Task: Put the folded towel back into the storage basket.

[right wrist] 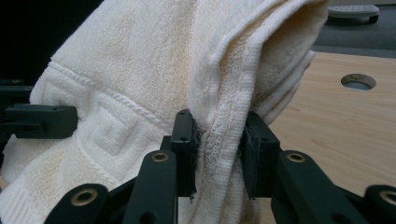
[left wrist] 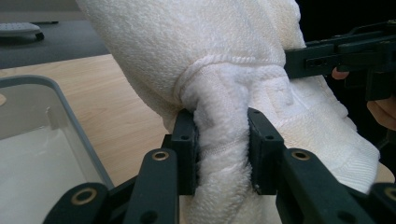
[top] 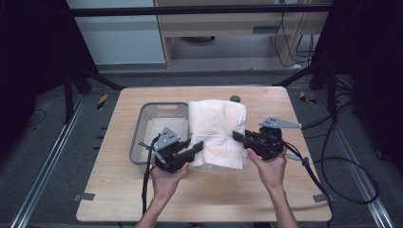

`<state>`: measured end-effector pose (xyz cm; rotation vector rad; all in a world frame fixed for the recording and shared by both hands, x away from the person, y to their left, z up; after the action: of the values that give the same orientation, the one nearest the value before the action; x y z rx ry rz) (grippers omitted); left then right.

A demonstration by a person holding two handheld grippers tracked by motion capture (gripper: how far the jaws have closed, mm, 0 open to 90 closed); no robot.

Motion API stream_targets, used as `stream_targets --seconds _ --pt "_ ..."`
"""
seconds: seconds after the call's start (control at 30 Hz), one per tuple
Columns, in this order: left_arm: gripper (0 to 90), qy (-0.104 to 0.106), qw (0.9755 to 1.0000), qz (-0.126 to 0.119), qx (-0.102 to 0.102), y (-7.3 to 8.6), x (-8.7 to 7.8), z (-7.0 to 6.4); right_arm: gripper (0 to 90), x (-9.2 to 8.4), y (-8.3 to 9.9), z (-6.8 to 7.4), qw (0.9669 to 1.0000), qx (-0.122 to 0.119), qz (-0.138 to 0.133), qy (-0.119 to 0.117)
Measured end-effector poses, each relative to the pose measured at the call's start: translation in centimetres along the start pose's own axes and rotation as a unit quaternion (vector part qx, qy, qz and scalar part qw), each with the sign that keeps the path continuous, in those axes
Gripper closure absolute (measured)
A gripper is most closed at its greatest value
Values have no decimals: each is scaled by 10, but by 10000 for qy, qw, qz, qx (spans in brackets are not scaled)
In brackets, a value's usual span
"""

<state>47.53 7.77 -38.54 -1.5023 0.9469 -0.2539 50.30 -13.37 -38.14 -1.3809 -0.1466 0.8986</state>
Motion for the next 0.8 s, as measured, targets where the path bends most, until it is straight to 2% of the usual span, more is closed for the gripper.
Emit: stream_targets --seconds 0.27,0.8 --pt "677 -105 9999 -41 38 -4 -11 9 698 9 -8 10 10000 -49 -48 -71" --pt "677 -287 9994 -163 -45 -9 -34 32 697 31 -24 32 9996 -169 -74 -191"
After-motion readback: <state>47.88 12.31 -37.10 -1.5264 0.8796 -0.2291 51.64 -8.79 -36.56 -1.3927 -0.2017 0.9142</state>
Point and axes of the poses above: each handheld gripper's, and its own axes: x roughly forward along the jaws, y roughly out of its underside, z roughly to its left, the point moved 6 cm from there along x, roughly forward along the jaws, and after that the axes turned 1 degree about -x, right-handed, at the moved point
